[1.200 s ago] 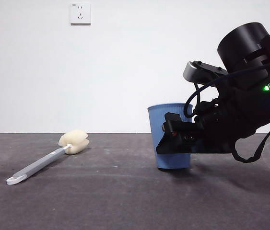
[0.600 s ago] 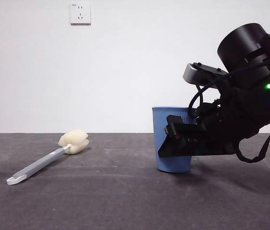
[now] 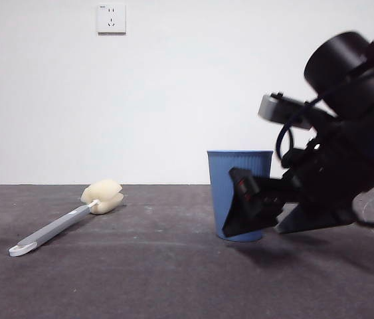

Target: Pick up the cup brush,pick up the cup,insert the brush into the cup,clean the cup,put the cup brush back,put the cup back to the fixed position on the table

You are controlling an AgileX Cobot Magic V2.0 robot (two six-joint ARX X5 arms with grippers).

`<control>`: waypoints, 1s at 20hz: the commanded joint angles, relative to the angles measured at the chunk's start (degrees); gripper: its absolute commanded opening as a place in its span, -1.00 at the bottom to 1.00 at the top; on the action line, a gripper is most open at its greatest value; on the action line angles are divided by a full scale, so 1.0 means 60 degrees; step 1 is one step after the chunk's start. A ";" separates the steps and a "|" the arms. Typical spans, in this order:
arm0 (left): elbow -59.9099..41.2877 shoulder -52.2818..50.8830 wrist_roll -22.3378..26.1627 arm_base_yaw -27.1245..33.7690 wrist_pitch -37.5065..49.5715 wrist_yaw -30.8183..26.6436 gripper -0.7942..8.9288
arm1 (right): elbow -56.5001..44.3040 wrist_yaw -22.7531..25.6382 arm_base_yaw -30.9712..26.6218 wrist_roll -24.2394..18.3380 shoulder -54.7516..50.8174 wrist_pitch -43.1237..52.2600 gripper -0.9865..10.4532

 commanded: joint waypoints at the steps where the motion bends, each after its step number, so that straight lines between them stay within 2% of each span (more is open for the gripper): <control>1: -0.0051 -0.0029 -0.0022 0.0004 0.0036 0.0004 -0.13 | -0.0062 0.0018 0.0004 0.0153 -0.1166 -0.1195 0.06; 3: -0.0051 -0.0029 -0.0022 0.0004 0.0036 0.0015 -0.13 | -0.0062 -0.0084 0.0066 0.0364 -0.2677 -0.2670 0.05; 6: -0.0051 -0.0029 -0.0022 0.0004 0.0033 0.0051 -0.13 | -0.0058 -0.0750 0.0080 0.1038 -0.5486 -0.4896 0.04; 7: -0.0051 -0.0029 -0.0022 0.0004 0.0033 0.0087 -0.13 | -0.0047 -0.0750 0.0084 0.1137 -0.6459 -0.5639 -0.01; 10: -0.0051 -0.0029 -0.0018 0.0004 0.0004 0.0324 -0.14 | 0.0018 -0.0743 0.0084 0.1268 -0.9089 -0.7537 -0.33; 11: -0.0051 -0.0029 -0.0018 0.0004 -0.0007 0.0346 -0.17 | 0.0025 -0.0747 0.0080 0.1315 -0.9898 -0.8040 -0.44; 13: -0.0051 -0.0029 -0.0018 0.0004 0.0000 0.0521 -0.53 | 0.0029 -0.0940 0.0080 0.1497 -1.1056 -0.8848 -0.61; 15: -0.0051 -0.0029 -0.0018 0.0004 -0.0004 0.0528 -0.87 | 0.0029 -0.1140 0.0084 0.1555 -1.1712 -0.9602 -0.85; 20: -0.0051 -0.0029 -0.0018 0.0004 -0.0011 0.0546 -0.85 | 0.0055 -0.1257 0.0113 0.1665 -1.1774 -0.9806 -0.85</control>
